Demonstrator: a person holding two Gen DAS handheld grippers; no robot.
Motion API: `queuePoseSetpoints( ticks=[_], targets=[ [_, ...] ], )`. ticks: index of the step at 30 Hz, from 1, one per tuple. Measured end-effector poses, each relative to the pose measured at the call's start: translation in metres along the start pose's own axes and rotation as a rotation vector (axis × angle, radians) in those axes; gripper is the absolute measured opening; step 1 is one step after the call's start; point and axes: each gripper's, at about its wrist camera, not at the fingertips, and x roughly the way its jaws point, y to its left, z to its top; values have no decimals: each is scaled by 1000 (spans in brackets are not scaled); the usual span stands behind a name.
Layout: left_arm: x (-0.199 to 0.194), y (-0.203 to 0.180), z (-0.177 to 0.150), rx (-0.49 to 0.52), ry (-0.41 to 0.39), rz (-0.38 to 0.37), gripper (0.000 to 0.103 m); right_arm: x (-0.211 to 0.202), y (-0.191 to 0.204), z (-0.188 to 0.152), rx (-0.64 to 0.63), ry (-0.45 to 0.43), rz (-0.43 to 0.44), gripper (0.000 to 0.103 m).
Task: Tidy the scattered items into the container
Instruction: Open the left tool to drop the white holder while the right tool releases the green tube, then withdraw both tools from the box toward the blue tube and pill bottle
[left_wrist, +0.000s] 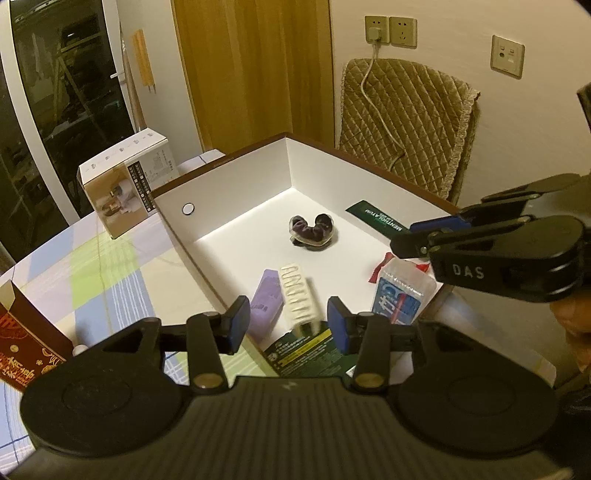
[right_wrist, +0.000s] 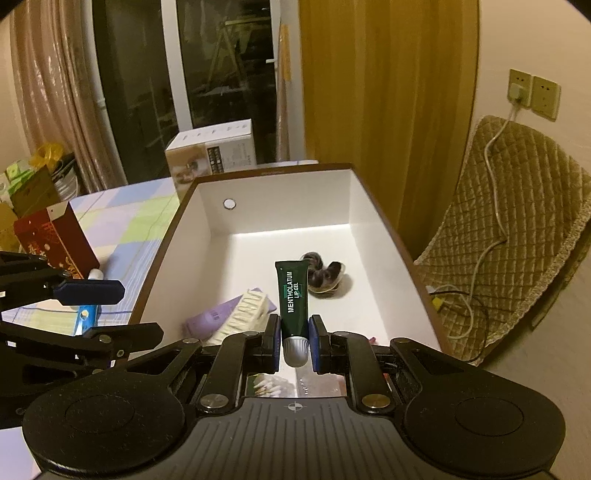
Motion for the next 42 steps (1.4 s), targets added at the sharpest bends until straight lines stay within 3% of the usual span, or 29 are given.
queuePoseSetpoints(
  ticks=[16, 25, 41, 42],
  targets=[
    [-6, 11, -10, -28, 2, 17, 48, 6, 0, -1, -9, -3, -22, 19],
    [-17, 14, -20, -49, 5, 26, 51, -11, -1, -3, 23, -18, -8, 19],
    [-62, 31, -50, -115, 4, 63, 56, -49, 36, -3, 23, -54, 24, 19],
    [-66, 32, -54, -118, 6, 68, 56, -51, 39, -4, 23, -54, 24, 39]
  ],
)
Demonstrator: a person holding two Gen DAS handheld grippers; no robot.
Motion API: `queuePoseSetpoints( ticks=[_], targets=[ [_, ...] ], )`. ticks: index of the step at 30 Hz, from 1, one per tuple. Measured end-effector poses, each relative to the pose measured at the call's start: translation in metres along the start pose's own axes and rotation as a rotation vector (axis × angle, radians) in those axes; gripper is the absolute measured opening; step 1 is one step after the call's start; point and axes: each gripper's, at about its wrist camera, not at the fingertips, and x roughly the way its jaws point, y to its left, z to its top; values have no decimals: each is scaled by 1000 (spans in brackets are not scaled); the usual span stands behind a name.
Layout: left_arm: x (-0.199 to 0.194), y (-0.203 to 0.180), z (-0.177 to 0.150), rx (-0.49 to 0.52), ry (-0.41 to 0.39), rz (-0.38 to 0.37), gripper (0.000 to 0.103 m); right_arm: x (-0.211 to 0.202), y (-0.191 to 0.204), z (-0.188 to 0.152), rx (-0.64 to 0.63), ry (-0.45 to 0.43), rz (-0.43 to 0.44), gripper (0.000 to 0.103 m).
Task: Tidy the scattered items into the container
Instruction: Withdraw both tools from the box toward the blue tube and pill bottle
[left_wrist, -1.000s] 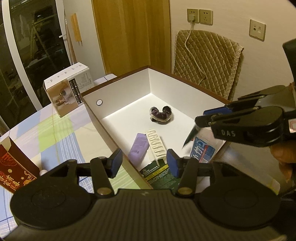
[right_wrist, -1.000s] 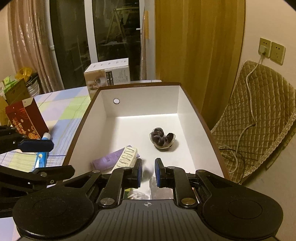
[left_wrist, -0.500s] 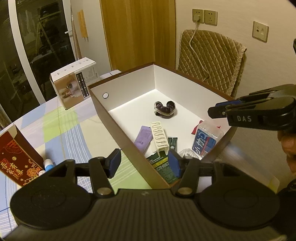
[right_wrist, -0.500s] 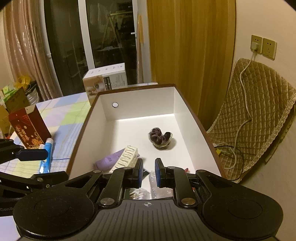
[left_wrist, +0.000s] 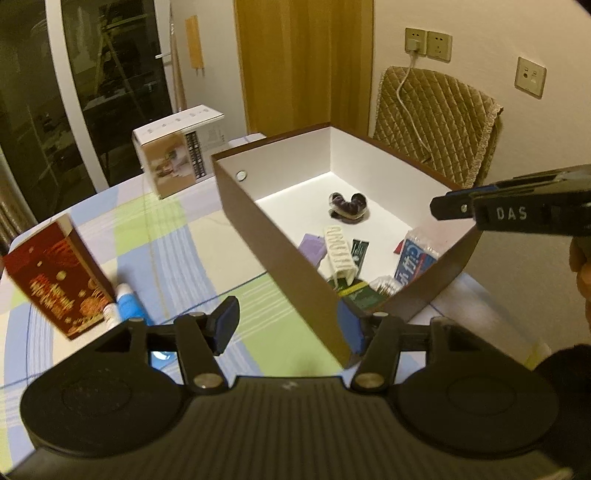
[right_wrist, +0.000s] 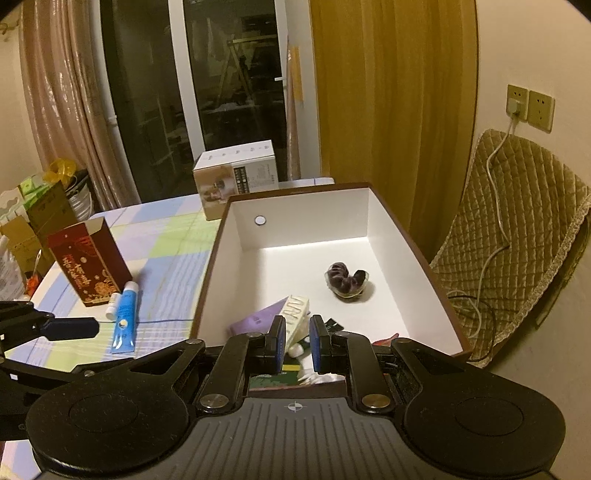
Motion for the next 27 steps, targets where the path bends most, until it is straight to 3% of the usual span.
queuePoseSetpoints(
  ticks=[1, 2, 4, 12, 19, 27],
  targets=[
    [-3, 2, -3, -4, 2, 5, 57, -2, 2, -1, 2, -4, -3, 64],
    [-7, 4, -7, -9, 4, 9, 57, -6, 4, -3, 8, -21, -2, 100],
    [-14, 8, -14, -21, 9, 17, 57, -14, 11, -6, -5, -52, 17, 101],
    [-42, 27, -41, -76, 16, 64, 61, -28, 39, -17, -30, -35, 56, 102],
    [-65, 44, -64, -128, 22, 126, 83, -40, 67, -35, -46, -15, 108, 102],
    [-80, 65, -85, -181, 32, 199, 98, -39, 97, -53, -94, 25, 166, 102]
  ],
)
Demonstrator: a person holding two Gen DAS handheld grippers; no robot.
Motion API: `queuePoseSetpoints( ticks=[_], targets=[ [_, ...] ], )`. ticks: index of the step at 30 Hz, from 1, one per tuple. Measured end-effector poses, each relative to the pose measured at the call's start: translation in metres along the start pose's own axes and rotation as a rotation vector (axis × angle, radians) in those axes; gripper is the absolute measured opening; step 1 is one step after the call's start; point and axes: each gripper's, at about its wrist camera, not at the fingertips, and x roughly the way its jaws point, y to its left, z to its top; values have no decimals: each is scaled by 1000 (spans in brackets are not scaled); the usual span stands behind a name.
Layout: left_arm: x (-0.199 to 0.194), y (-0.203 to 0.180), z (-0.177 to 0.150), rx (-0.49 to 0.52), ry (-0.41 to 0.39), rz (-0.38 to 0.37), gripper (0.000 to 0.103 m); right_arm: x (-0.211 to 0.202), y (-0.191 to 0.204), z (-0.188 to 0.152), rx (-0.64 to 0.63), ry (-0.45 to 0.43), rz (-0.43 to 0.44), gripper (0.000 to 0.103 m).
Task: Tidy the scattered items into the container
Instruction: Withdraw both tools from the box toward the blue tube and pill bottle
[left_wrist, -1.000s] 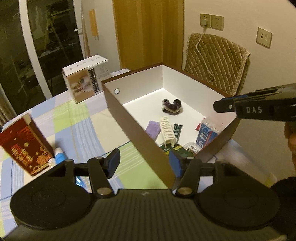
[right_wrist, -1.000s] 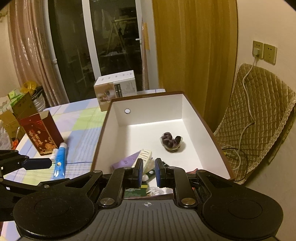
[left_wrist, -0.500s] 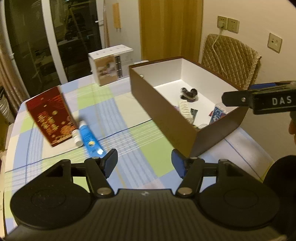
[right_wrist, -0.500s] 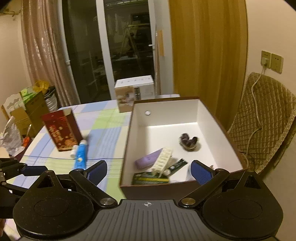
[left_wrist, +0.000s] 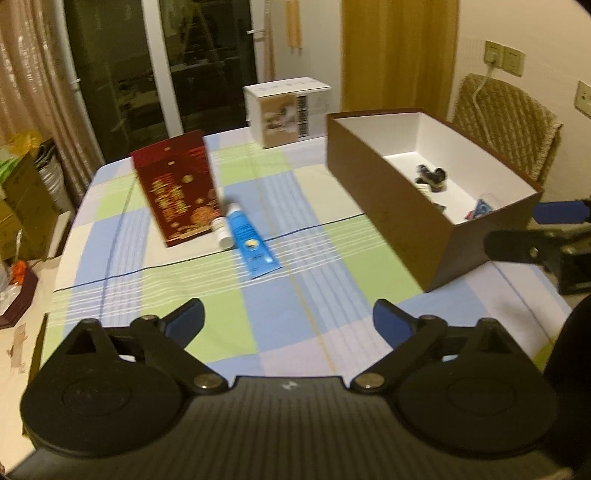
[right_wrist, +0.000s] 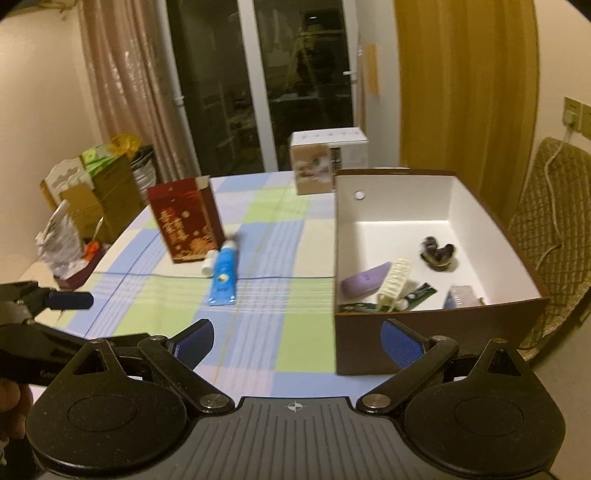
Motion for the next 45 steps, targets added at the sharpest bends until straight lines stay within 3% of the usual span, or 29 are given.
queuePoseSetpoints(
  ticks=[13, 29, 45],
  targets=[
    [23, 51, -3, -109, 16, 72, 100, 30, 26, 8, -59, 18, 55, 102],
    [89, 92, 7, -165, 11, 58, 100, 101, 58, 12, -150, 76, 108, 102],
    [158, 126, 23, -191, 0, 48, 98, 190, 68, 20, -213, 107, 94, 101]
  ],
)
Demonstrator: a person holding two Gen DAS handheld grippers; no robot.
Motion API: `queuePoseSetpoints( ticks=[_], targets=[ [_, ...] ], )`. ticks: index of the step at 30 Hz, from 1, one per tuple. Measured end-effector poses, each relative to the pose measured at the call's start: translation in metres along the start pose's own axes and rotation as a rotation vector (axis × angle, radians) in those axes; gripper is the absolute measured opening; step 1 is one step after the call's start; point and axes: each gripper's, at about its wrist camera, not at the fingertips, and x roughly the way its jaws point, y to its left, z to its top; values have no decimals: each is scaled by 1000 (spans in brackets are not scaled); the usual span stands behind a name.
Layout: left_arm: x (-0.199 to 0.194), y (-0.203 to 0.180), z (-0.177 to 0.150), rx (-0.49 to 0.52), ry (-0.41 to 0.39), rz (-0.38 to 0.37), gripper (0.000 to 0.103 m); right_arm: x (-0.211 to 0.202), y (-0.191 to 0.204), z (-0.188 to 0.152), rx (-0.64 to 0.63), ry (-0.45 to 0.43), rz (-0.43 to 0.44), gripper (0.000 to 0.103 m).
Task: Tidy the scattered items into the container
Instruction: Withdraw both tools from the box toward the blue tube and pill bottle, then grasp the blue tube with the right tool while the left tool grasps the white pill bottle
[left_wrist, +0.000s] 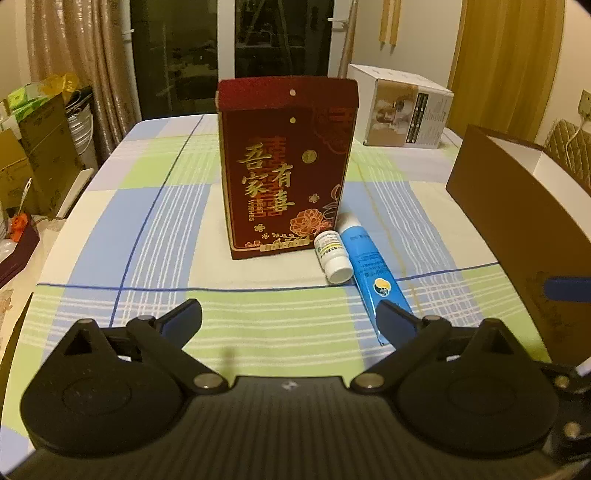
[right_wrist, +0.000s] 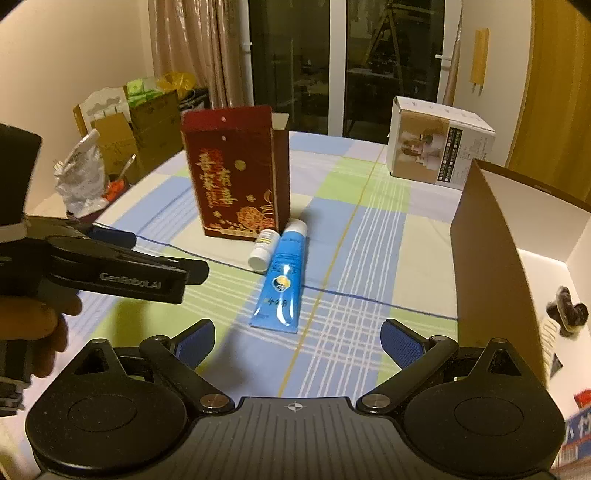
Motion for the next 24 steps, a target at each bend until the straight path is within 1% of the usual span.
queuePoseSetpoints(
  ticks=[4, 9, 10, 11, 12, 16, 17, 18, 19, 24],
  targets=[
    [13, 3, 4, 23, -2, 13, 98, 25, -5, 5, 2, 18, -13, 101],
    [21, 11, 7, 21, 7, 19, 98, 54, -7, 14, 0, 27, -15, 100],
    [20, 12, 8, 20, 5, 17, 98, 58, -7, 16, -2, 24, -14, 96],
    [19, 13, 9, 17, 0, 15, 98, 63, -7, 18, -4, 26, -9, 85],
    [19, 14, 9, 13, -5, 13, 98, 69, -7, 20, -6, 34, -5, 82],
    [22, 21, 9, -6, 6, 15, 97, 88, -6, 23, -11, 42, -4, 82],
    [23, 22, 8, -9, 9, 15, 97, 92, -6, 23, -11, 45, -2, 79],
    [23, 23, 8, -11, 10, 15, 97, 97, -6, 24, -9, 51, 0, 68],
    [24, 24, 8, -13, 12, 15, 97, 101, -6, 24, -10, 57, 2, 65],
    [26, 25, 5, -22, 21, 11, 97, 115, -4, 27, -13, 60, 4, 64]
  ],
)
